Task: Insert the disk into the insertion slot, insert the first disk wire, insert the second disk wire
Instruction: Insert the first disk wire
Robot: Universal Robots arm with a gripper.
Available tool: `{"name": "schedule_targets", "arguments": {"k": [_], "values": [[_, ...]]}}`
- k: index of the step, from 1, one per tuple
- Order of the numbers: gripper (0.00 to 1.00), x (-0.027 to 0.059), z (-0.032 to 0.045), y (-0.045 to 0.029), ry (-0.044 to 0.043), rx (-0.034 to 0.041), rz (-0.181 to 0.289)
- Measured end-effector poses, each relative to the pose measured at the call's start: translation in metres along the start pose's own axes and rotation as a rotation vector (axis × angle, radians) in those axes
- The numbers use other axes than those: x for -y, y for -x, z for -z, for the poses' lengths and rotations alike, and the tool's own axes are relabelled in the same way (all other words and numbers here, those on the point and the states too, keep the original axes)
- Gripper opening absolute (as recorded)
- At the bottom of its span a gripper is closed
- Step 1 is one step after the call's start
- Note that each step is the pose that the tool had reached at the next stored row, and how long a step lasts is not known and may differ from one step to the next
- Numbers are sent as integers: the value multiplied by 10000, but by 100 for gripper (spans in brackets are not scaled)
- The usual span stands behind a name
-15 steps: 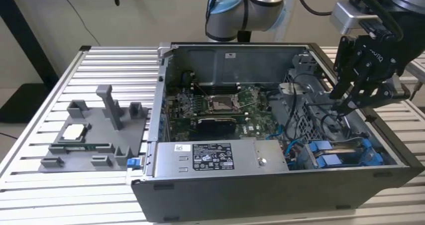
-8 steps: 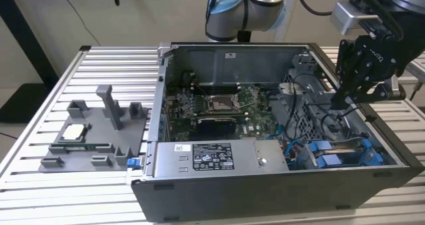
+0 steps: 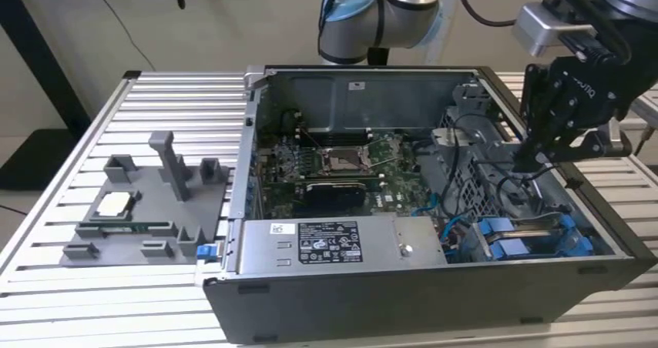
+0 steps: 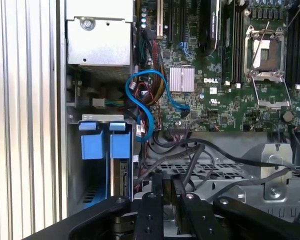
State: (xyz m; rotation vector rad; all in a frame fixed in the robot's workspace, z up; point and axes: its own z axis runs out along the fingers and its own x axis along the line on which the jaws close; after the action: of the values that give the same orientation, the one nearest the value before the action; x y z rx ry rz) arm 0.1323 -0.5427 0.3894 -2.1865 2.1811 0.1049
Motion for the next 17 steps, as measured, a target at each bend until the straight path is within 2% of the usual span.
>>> {"name": "schedule_targets", "arguments": {"k": [3, 9, 14, 17], "values": [[19, 0, -8, -36, 6, -45, 60], [19, 6, -26, -172, 9, -68, 96], [19, 24, -68, -210, 12, -179, 136], [19, 31, -91, -232, -39, -201, 148]]}}
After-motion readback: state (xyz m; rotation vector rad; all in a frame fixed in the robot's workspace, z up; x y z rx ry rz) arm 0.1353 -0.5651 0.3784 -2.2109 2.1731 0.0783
